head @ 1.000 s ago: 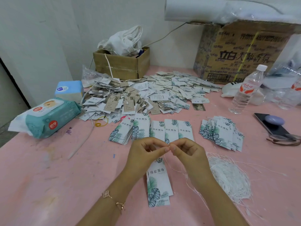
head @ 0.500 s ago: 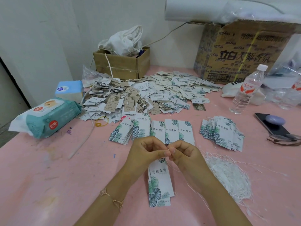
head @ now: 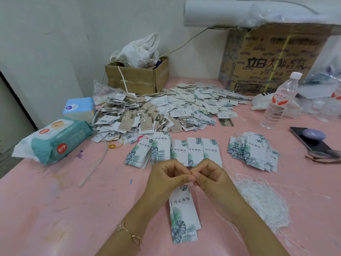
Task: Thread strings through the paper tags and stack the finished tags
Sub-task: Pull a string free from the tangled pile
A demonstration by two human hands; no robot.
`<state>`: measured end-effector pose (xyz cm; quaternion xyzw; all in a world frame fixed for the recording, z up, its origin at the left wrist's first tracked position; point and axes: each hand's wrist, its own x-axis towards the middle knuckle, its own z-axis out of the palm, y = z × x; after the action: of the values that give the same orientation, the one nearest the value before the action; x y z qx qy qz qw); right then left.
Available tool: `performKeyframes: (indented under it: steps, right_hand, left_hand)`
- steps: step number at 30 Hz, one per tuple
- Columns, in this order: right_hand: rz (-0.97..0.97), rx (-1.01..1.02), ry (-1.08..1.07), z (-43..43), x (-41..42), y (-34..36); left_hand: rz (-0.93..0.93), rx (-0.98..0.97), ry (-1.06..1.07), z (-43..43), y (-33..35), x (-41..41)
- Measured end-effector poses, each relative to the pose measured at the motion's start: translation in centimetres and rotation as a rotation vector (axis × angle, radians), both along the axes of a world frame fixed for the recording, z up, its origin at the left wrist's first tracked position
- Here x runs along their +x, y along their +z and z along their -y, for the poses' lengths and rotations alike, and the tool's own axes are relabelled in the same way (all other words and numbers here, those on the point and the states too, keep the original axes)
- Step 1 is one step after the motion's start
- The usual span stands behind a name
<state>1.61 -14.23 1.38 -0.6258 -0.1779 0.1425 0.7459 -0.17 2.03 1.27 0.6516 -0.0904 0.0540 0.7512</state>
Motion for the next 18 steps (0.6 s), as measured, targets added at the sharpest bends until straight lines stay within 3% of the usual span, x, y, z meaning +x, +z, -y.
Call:
performKeyframes:
  steps: [6, 18]
  right_hand:
    - [0.005, 0.067, 0.016, 0.01, -0.14, 0.33]
    - [0.087, -0.010, -0.185, -0.19, 0.26, -0.02]
  left_hand:
    - [0.005, 0.007, -0.005, 0.13, 0.03, -0.14]
    - [0.012, -0.045, 0.080, 0.01, 0.17, 0.16]
